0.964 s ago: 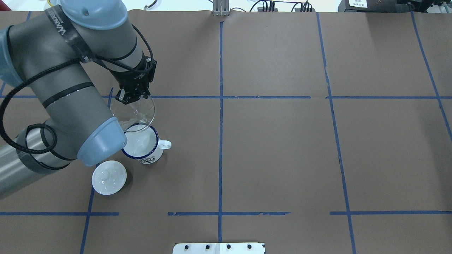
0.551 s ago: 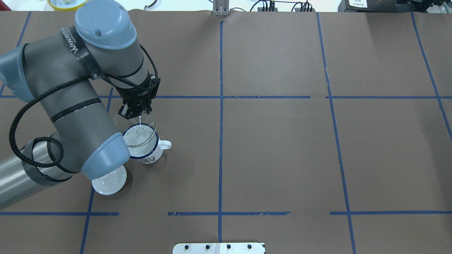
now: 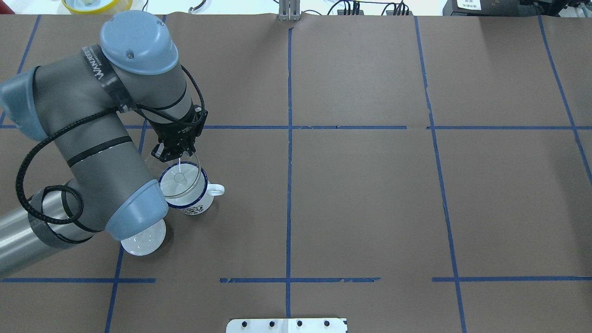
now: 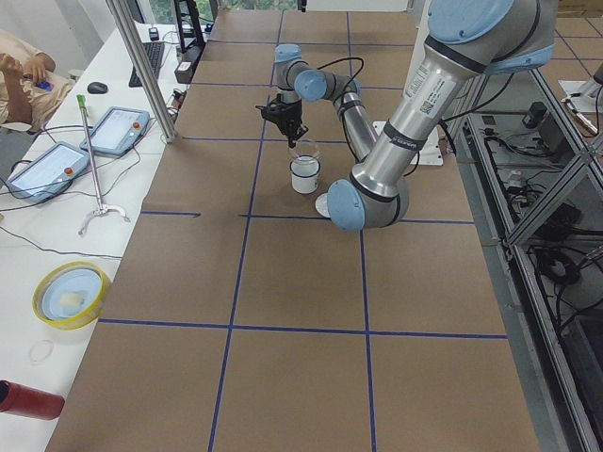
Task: Place funnel on cup
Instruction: 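Lower the glass funnel into the mug and open the left gripper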
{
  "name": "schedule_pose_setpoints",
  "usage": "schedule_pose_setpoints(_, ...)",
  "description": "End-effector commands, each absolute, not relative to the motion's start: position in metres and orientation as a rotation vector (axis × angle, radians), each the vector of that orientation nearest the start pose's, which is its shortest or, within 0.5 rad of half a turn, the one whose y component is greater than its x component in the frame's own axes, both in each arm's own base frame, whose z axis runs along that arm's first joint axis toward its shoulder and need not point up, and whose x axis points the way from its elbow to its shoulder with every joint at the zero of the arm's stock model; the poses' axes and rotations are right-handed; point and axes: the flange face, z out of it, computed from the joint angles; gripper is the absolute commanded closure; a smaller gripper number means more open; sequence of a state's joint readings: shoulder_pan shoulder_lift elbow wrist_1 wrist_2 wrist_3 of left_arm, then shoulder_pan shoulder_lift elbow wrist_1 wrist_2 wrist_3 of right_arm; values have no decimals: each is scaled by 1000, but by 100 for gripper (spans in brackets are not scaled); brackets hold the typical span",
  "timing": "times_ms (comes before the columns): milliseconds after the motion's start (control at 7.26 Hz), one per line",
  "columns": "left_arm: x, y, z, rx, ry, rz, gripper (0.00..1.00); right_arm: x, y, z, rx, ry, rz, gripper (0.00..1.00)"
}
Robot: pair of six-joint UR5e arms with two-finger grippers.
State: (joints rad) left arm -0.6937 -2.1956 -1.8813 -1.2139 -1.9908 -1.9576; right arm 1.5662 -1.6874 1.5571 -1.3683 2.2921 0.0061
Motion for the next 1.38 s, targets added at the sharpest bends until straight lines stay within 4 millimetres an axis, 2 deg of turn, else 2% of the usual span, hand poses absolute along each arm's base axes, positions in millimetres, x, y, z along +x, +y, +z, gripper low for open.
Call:
schedule_pose_setpoints(0,419,-461,222,-324,660,-895,100,66,-445,703,65,-721,-25,0)
schedule_pose_setpoints(551,435,-456,229,-316,655,-836,100,65,-445,703,65,-723,-25,0)
schedule_pose_setpoints(1240,443,-456,233,-301,671,-783,100,65,-445,703,65,-723,-25,0)
